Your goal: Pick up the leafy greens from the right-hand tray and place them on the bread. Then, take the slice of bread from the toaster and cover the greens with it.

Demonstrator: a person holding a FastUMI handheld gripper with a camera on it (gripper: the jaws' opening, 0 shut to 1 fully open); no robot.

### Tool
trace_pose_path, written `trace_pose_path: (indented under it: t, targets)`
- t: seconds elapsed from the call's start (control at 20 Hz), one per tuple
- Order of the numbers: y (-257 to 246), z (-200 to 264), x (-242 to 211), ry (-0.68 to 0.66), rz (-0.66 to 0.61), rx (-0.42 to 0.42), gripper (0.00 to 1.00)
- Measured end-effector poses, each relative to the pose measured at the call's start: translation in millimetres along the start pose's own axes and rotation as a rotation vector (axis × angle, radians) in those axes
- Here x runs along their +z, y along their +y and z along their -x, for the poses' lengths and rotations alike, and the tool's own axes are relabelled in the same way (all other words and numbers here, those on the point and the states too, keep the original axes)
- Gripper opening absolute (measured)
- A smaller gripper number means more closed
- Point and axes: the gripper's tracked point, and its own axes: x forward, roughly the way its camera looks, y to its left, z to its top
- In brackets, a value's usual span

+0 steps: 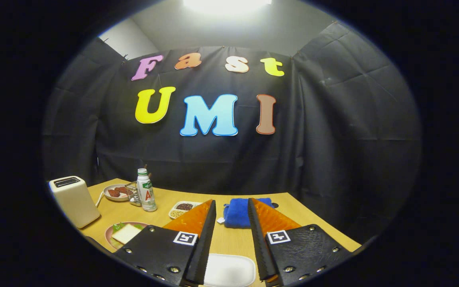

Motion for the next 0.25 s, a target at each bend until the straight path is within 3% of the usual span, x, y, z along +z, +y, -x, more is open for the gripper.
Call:
trace_pose_path:
  t: [0.25]
  targets:
    - [-25,9,4,-0.015,0.001,0.015,0.49]
